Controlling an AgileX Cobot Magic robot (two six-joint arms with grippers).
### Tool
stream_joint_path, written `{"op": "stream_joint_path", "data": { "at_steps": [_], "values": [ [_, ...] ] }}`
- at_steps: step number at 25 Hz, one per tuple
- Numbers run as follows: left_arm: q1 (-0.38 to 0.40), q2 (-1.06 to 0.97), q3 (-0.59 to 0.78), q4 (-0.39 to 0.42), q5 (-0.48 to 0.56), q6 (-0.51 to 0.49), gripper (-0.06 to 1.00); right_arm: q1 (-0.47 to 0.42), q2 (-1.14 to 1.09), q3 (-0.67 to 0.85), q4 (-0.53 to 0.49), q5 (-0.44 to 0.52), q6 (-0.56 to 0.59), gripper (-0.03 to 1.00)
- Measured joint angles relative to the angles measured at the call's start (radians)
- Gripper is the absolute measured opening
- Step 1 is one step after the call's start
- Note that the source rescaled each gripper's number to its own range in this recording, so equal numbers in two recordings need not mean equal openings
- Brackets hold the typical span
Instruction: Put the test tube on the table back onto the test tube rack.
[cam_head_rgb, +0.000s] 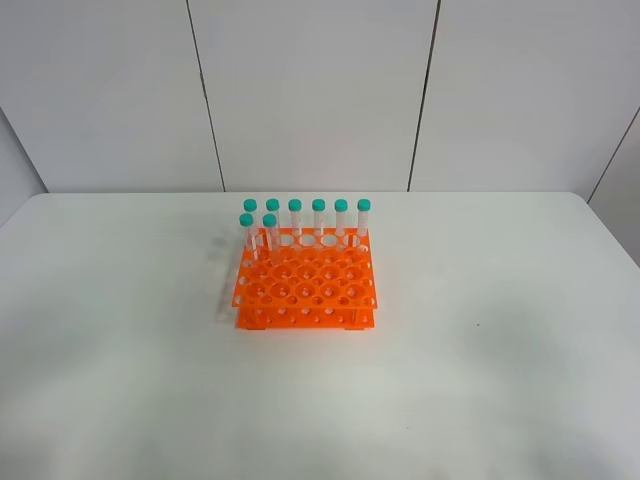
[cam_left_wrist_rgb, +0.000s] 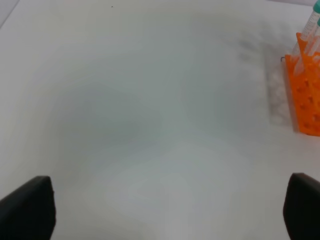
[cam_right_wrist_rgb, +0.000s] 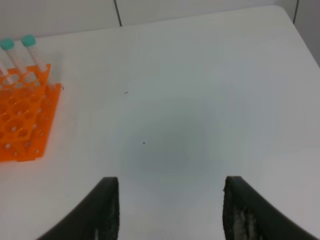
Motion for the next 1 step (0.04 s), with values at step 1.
{"op": "stream_joint_path", "data": {
  "at_steps": [1],
  "values": [
    [0.0,0.0,0.0,0.0,0.0,0.0,1.0,0.0,0.0,0.0,0.0,0.0,0.0,0.54]
  ]
}}
